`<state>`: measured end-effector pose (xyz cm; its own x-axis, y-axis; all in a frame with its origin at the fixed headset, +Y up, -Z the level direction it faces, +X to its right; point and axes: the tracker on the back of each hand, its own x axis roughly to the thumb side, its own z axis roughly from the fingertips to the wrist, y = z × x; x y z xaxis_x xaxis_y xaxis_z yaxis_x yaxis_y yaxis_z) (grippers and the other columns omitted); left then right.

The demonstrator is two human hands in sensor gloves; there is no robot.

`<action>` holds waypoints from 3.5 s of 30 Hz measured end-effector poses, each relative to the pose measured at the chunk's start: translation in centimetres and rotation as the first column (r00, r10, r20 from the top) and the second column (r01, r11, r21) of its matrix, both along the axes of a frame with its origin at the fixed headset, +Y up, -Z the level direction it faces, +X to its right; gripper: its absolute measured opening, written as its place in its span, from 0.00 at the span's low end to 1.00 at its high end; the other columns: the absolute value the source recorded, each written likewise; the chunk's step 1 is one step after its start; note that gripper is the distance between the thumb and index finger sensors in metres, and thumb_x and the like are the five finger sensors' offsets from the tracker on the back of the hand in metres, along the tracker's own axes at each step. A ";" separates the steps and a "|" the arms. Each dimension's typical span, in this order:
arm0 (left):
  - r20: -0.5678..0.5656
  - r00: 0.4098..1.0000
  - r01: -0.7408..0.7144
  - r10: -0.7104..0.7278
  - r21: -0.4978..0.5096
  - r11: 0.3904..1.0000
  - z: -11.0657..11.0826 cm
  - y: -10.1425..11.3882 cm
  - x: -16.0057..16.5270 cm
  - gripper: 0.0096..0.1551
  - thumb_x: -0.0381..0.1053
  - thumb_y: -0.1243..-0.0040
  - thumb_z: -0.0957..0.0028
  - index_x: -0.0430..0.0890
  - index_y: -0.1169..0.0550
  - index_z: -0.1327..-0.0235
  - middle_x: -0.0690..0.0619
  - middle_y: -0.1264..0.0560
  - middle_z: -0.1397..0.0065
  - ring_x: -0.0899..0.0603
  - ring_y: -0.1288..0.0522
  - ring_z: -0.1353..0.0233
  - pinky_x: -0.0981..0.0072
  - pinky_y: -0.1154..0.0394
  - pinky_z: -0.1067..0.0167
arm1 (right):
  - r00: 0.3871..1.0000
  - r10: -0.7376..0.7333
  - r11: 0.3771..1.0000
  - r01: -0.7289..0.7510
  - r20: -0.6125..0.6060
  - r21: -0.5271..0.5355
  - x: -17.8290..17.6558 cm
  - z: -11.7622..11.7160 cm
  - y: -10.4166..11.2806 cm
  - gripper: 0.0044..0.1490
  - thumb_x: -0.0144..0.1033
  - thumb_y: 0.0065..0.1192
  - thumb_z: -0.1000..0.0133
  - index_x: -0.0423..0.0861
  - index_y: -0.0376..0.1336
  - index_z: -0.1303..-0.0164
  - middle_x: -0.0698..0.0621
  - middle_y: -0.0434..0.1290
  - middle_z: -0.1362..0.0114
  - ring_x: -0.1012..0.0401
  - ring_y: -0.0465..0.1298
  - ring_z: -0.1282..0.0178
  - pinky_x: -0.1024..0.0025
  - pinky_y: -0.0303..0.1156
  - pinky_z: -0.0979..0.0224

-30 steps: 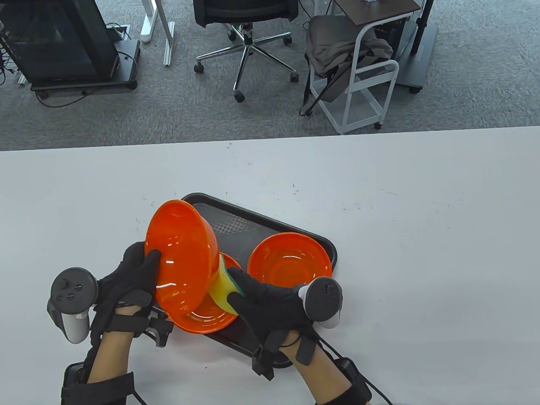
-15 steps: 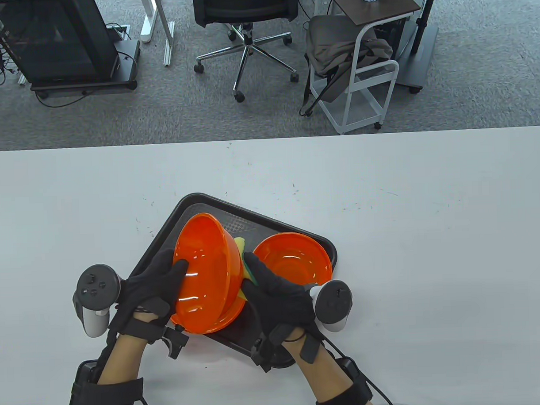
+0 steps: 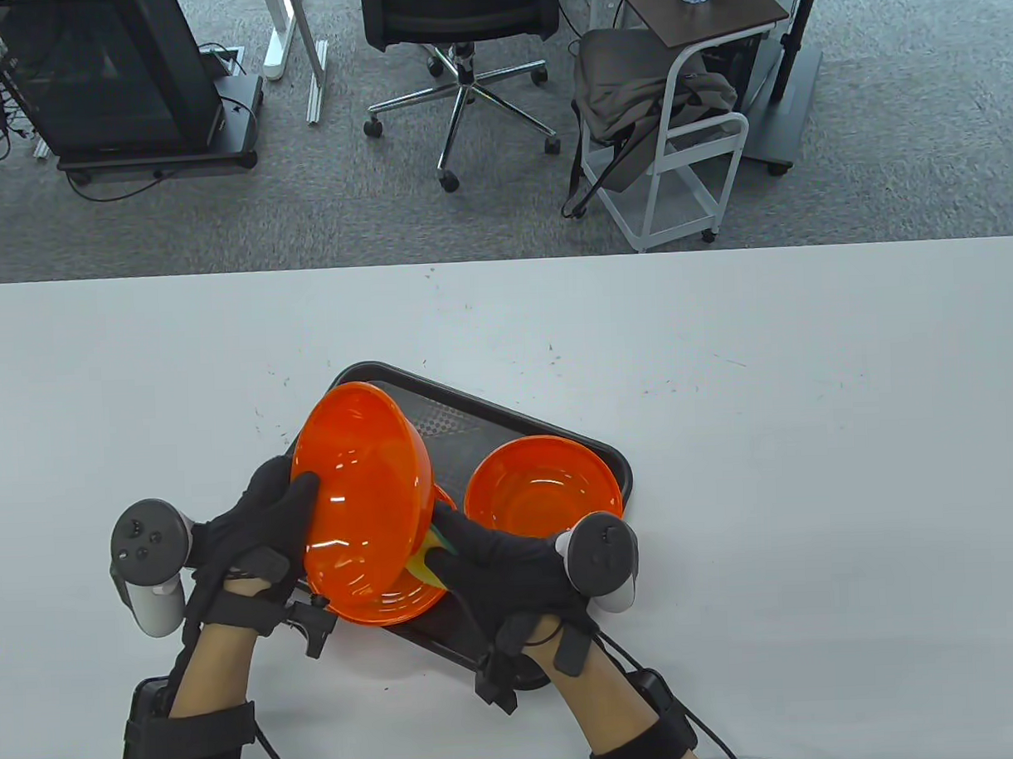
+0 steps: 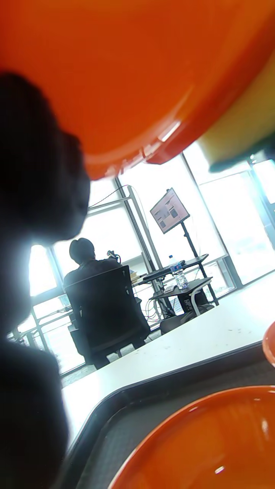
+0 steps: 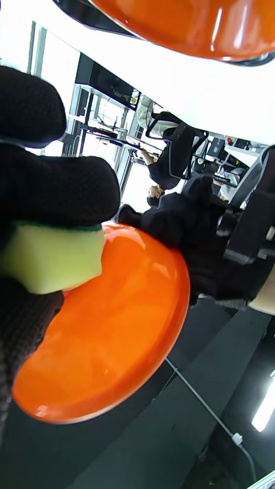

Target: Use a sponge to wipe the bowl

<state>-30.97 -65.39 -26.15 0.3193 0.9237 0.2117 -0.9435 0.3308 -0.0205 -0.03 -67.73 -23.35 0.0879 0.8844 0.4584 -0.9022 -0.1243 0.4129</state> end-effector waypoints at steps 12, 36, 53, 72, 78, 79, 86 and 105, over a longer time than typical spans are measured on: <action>0.076 0.995 0.063 -0.062 -0.013 0.998 0.1 0.0 0.9 0.31 0.60 0.40 0.44 0.38 0.26 0.40 0.57 0.15 0.75 0.57 0.20 0.86 0.63 0.16 0.79 | 0.987 -0.103 0.994 0.106 0.120 -0.016 1.4 -0.2 -0.1 0.33 0.40 0.59 0.35 0.37 0.53 0.28 0.34 0.72 0.30 0.47 0.82 0.41 0.38 0.70 0.35; -0.201 0.914 0.362 -0.352 0.015 0.932 0.0 0.9 -2.2 0.31 0.60 0.37 0.45 0.39 0.25 0.40 0.56 0.15 0.76 0.56 0.20 0.86 0.62 0.16 0.78 | 0.974 0.063 0.997 -0.073 0.216 0.035 2.1 -0.2 0.1 0.33 0.39 0.59 0.35 0.35 0.53 0.28 0.31 0.72 0.31 0.46 0.82 0.42 0.38 0.70 0.36; -0.363 0.883 0.231 -0.297 -0.214 0.949 -1.1 -1.8 -9.3 0.31 0.58 0.35 0.46 0.39 0.25 0.40 0.52 0.16 0.76 0.54 0.20 0.85 0.60 0.17 0.76 | 0.956 0.152 0.985 -0.167 0.250 0.037 3.9 -1.4 -0.7 0.33 0.40 0.59 0.35 0.36 0.54 0.28 0.32 0.72 0.31 0.45 0.82 0.43 0.38 0.70 0.36; -0.678 0.723 -0.192 -0.136 -0.385 0.903 0.5 -8.3 -16.0 0.35 0.55 0.39 0.44 0.38 0.34 0.32 0.47 0.17 0.64 0.50 0.19 0.76 0.54 0.18 0.66 | 0.952 0.109 0.992 -0.122 0.286 0.028 5.9 -2.0 -0.5 0.33 0.39 0.59 0.35 0.36 0.53 0.27 0.32 0.72 0.31 0.45 0.82 0.43 0.37 0.70 0.36; -0.690 0.697 -0.215 -0.193 -0.459 0.862 0.4 -10.8 -16.1 0.37 0.55 0.40 0.44 0.36 0.39 0.31 0.46 0.18 0.60 0.50 0.18 0.73 0.54 0.18 0.64 | 0.954 0.103 0.993 -0.115 0.283 0.027 5.9 -1.9 -0.6 0.33 0.40 0.59 0.35 0.36 0.53 0.27 0.32 0.72 0.30 0.45 0.82 0.43 0.37 0.70 0.36; -0.694 0.692 -0.219 -0.197 -0.462 0.859 0.3 -11.1 -16.1 0.37 0.54 0.40 0.44 0.36 0.39 0.31 0.46 0.18 0.60 0.50 0.18 0.72 0.53 0.18 0.64 | 0.954 0.102 0.993 -0.115 0.283 0.028 5.9 -1.9 -0.6 0.33 0.40 0.59 0.35 0.36 0.53 0.27 0.32 0.72 0.30 0.45 0.82 0.43 0.37 0.70 0.36; -0.697 0.680 -0.224 -0.229 -0.494 0.840 0.3 -12.1 -16.1 0.38 0.54 0.40 0.44 0.36 0.40 0.31 0.45 0.19 0.58 0.49 0.18 0.71 0.53 0.18 0.63 | 0.955 0.102 0.993 -0.114 0.278 0.028 5.9 -1.9 -0.6 0.33 0.40 0.59 0.35 0.36 0.53 0.27 0.32 0.72 0.30 0.45 0.82 0.43 0.37 0.70 0.36; -0.556 0.638 0.063 -0.533 -0.652 0.756 1.3 -7.1 -15.5 0.54 0.65 0.36 0.47 0.34 0.49 0.29 0.44 0.19 0.54 0.47 0.18 0.68 0.50 0.19 0.61 | 0.961 0.078 0.996 -0.085 0.267 0.017 5.8 -1.7 -0.5 0.33 0.40 0.59 0.35 0.36 0.53 0.27 0.32 0.71 0.30 0.45 0.82 0.43 0.37 0.70 0.36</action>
